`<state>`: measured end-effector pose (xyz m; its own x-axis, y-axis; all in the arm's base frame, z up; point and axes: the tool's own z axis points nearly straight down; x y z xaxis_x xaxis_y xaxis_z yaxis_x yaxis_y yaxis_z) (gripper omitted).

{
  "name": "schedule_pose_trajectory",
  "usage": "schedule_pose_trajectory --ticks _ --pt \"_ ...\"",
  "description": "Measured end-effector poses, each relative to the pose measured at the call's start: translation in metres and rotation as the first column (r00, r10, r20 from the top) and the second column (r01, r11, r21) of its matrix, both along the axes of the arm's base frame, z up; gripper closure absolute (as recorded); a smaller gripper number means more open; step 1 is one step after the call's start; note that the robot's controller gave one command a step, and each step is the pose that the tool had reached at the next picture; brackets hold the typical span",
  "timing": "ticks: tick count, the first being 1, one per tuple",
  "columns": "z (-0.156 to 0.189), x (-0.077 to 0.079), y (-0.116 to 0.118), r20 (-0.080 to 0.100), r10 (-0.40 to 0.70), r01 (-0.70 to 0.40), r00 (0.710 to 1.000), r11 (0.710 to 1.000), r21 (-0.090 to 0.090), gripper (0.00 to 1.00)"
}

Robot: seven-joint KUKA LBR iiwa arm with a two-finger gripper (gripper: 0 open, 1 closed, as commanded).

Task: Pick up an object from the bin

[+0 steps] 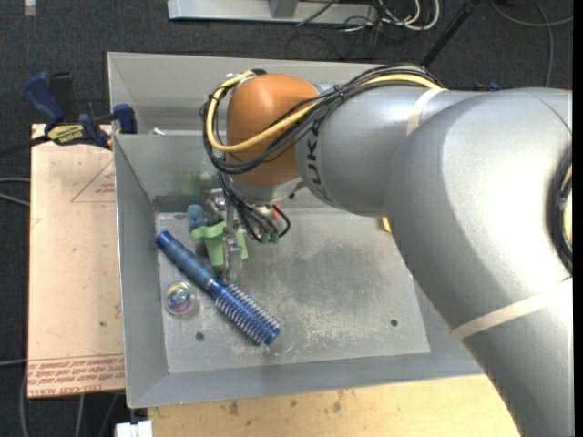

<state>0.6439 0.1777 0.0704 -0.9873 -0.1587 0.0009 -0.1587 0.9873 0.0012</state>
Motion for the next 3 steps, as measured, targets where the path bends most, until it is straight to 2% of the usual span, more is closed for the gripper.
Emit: schedule_pose_trajectory --ticks 1,2,3 --pt "0.009 0.004 0.0 0.011 -0.002 0.002 1.0 1.0 0.004 1.0" --pt "0.112 -0.035 0.007 0.011 0.021 -0.021 1.0 1.0 0.003 1.0" --pt "0.161 -0.028 0.015 0.01 0.019 -0.019 1.0 1.0 0.002 1.0"
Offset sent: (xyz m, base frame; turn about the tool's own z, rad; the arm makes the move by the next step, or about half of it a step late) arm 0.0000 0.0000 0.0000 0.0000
